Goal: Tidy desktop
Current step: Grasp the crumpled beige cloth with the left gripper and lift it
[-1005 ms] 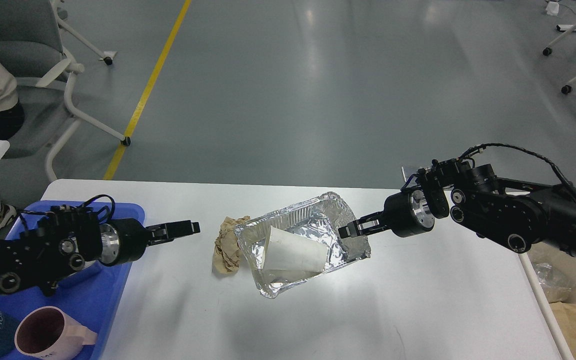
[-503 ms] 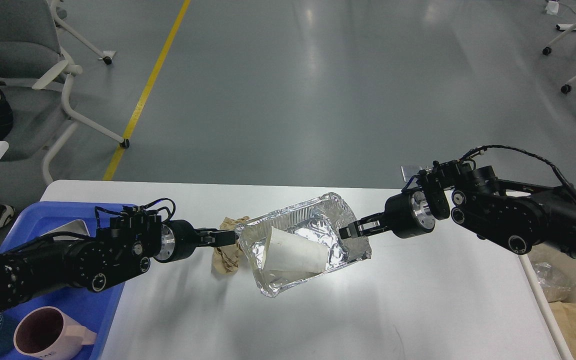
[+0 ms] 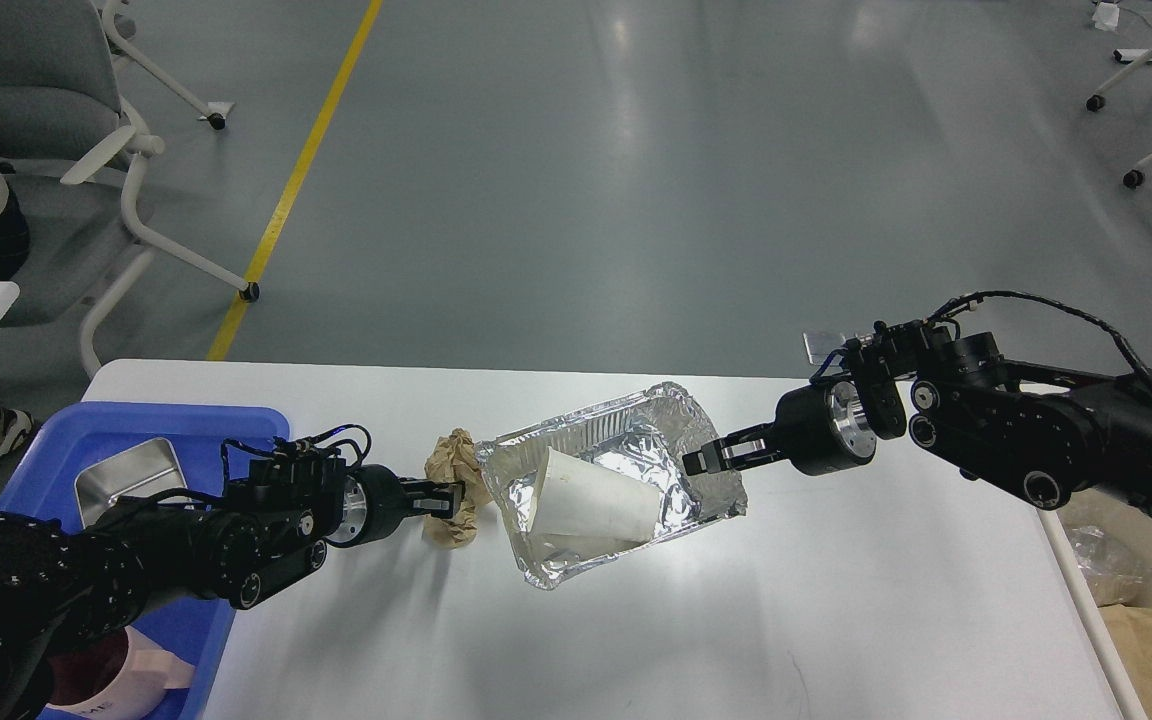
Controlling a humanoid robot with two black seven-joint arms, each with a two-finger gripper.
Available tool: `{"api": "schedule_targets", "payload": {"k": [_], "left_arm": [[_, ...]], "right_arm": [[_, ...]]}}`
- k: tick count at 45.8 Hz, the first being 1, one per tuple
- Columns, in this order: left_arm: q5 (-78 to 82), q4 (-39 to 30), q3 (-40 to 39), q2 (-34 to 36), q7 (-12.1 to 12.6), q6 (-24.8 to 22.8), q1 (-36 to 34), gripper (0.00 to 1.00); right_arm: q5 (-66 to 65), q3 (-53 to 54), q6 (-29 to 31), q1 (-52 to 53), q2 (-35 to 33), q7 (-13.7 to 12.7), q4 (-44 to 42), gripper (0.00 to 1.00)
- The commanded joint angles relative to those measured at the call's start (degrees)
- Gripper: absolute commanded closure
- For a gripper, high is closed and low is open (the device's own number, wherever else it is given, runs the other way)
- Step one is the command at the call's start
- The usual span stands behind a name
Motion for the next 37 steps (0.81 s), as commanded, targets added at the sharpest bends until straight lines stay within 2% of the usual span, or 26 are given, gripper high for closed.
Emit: {"api": "schedule_targets", "payload": {"k": [1,5,10,16,23,34,37], "left_arm": [[-0.4,0.1,-0.5,0.0,-0.9,-1.4,-0.3,1.0],[-0.6,-0.5,-1.0,-0.5,-2.7,-3.2,-1.1,1.0],[-2.4,-2.6,-1.5,1.6,-2.8,-5.4,-3.3,1.0],[-2.9,-9.6,-1.7,9.5,-2.8,-7.9,-6.8,1.0],[-2.9,-23.4,-1.5,21.7,-2.1,-7.8,-11.7,1.0],[-2.4,-50.5,-1.1,48.2,-1.7,-8.3,-18.4,0.99],[-2.1,-56.3,-1.1,55.2,-1.8,-10.0,-19.6,0.98]], "right_arm": [[0.1,0.0,-0.1,-0.1,0.0,0.0,-0.1,1.0],[0.1,0.0,-0.1,-0.1,0.1,-0.1,-0.1,1.0],[0.1,-0.1,-0.1,-0.1,0.0,-0.1,-0.1,1.0],[0.1,-0.2,-0.1,-0.1,0.0,0.0,-0.2,1.0],[0.1,-0.2,-0.1,0.0,0.4,-0.1,-0.4,1.0],[0.0,-0.7,-0.1,0.0,0.6,-0.1,-0.4,1.0],[0.0,-0.7,-0.1,0.0,0.7,-0.1,-0.4,1.0]]}}
